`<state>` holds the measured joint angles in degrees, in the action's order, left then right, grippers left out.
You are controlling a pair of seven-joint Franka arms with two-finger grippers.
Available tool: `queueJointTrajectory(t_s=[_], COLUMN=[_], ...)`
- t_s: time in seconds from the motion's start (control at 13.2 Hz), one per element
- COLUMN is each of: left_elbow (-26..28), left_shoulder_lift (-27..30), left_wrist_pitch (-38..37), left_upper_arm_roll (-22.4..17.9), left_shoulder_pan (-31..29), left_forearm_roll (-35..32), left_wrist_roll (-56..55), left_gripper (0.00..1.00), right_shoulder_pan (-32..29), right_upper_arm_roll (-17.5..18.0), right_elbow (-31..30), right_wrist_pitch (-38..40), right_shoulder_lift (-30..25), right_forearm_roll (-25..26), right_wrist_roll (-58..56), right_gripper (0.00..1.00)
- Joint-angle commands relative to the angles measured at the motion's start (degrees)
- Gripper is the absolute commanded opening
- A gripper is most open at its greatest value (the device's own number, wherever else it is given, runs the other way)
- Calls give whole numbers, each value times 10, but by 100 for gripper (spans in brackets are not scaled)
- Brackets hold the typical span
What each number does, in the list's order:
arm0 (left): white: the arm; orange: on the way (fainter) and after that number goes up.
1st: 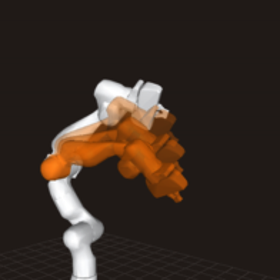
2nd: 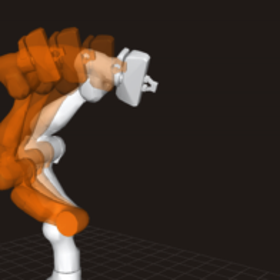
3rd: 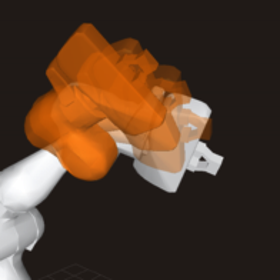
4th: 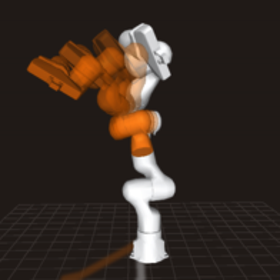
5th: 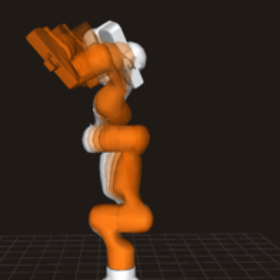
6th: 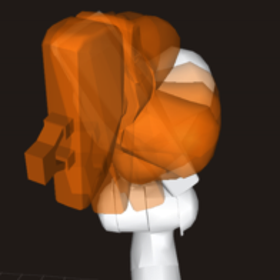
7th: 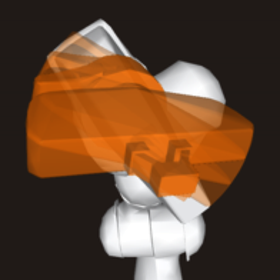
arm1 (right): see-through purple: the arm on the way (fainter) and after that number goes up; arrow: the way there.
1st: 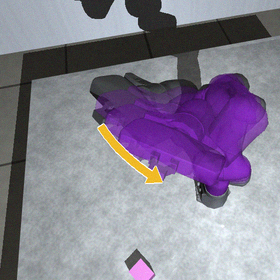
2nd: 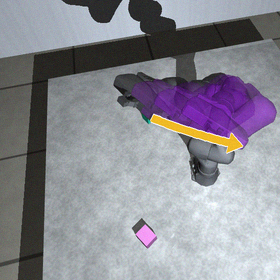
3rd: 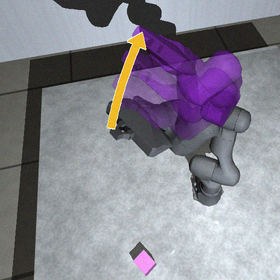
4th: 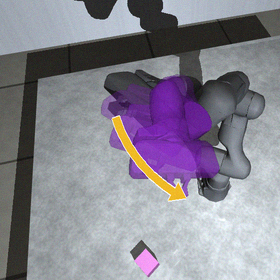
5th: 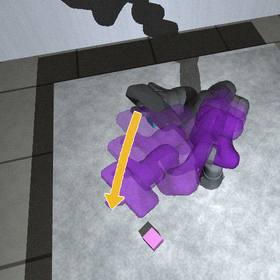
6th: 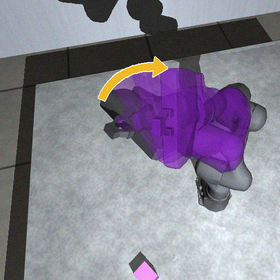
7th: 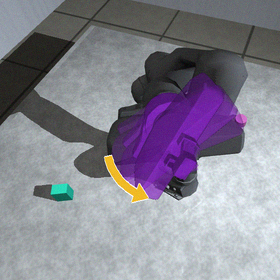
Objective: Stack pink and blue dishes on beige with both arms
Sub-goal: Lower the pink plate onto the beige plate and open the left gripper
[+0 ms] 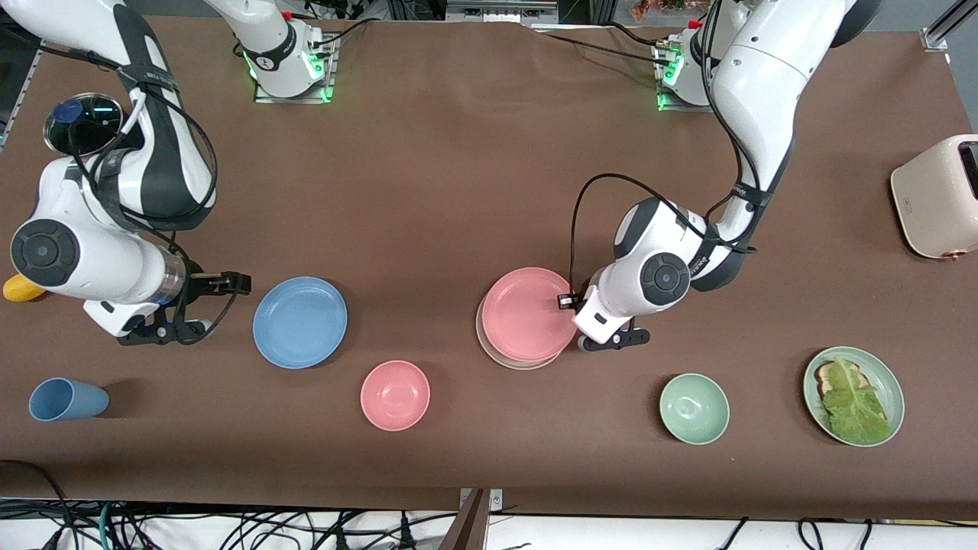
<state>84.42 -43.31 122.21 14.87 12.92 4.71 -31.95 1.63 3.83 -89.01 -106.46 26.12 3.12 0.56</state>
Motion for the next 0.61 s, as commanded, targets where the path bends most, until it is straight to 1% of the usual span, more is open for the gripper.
queueJointTrajectory(t_s=[0.0, 0.08, 0.15, 0.3, 0.53], left_elbow=[-25, -32, -33, -34, -32], left_shoulder_lift=[-9, -9, -7, 1, 9], left_wrist_pitch=[-3, -4, -4, -9, -17], left_upper_arm_roll=[-11, -11, -15, -17, -17], left_shoulder_pan=[2, 3, 4, 2, -20], left_forearm_roll=[0, -2, -8, -11, -22], left_wrist_roll=[0, 3, 1, 1, 3], left_gripper=[53, 87, 100, 100, 100], right_shoulder_pan=[-11, -11, -11, -11, -11], right_upper_arm_roll=[4, 4, 4, 4, 4], right_elbow=[13, 13, 13, 13, 13], right_wrist_pitch=[6, 6, 5, -1, -72], right_shoulder_lift=[13, 15, 17, 28, 62], right_forearm_roll=[7, 8, 7, 3, 7], right_wrist_roll=[-4, -4, -4, -4, -4], right_gripper=[100, 100, 100, 100, 100])
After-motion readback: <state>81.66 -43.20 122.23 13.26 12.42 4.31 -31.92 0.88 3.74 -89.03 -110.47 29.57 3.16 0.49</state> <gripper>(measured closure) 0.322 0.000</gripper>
